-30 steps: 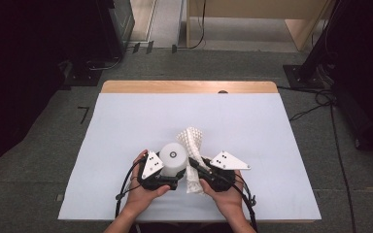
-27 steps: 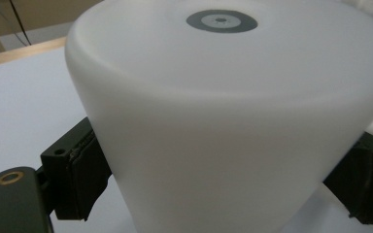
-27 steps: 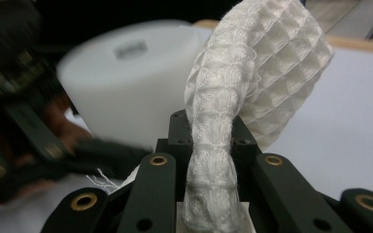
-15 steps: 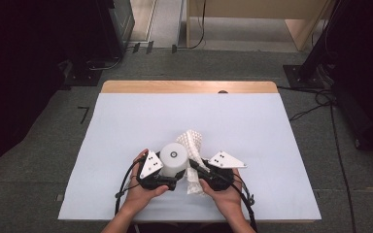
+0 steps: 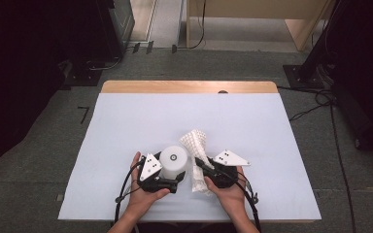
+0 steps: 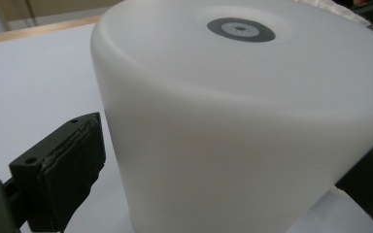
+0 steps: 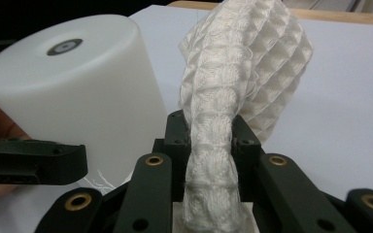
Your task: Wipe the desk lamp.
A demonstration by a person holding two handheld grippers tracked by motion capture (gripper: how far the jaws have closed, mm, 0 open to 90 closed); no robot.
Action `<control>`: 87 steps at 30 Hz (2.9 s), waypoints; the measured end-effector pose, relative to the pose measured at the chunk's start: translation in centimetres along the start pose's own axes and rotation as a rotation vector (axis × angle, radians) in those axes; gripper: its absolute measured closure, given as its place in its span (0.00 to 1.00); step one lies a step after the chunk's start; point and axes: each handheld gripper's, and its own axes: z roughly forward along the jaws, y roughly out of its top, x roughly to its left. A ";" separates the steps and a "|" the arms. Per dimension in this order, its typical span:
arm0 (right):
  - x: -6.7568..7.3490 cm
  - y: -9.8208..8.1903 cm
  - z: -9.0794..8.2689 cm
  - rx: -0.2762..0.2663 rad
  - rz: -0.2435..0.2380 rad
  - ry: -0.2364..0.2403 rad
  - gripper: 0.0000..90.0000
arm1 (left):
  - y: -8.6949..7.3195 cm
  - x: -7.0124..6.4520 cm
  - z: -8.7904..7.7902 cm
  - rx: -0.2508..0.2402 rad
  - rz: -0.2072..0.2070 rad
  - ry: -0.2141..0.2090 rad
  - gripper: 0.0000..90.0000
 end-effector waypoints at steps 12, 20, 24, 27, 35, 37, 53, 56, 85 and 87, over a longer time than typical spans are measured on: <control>1.3 -1.7 1.6 0.056 0.002 -0.011 0.83 | 0.3 -0.7 -0.1 0.002 -0.006 0.082 0.09; 2.3 -1.6 1.8 0.053 -0.002 0.043 0.85 | 1.6 1.4 -1.5 -0.038 0.022 -0.011 0.09; 2.9 -0.9 1.3 0.035 -0.021 0.056 0.86 | 1.2 1.0 -0.8 0.005 0.058 -0.016 0.09; 2.7 0.0 0.4 -0.004 -0.014 0.069 0.86 | 1.1 0.8 -0.6 0.020 0.069 -0.040 0.09; 1.9 2.1 -2.2 -0.108 -0.038 0.062 0.86 | 0.7 0.3 0.2 0.060 0.108 -0.054 0.09; 1.5 1.9 -2.1 -0.099 -0.032 0.051 0.86 | 0.6 0.5 0.2 0.055 0.101 -0.061 0.09; 1.5 -1.2 1.6 0.081 0.000 0.042 0.86 | 0.6 3.0 -2.0 -0.023 0.041 -0.132 0.08; 1.8 -1.3 1.8 0.084 -0.006 0.044 0.86 | 0.7 3.0 -2.2 -0.032 0.044 -0.121 0.08; 3.5 -2.1 3.3 0.112 0.058 0.131 0.87 | 1.6 2.4 -3.8 -0.083 0.099 -0.103 0.11; 2.8 -1.6 2.7 0.074 0.069 0.110 0.87 | 1.8 2.0 -3.5 -0.074 0.112 -0.104 0.11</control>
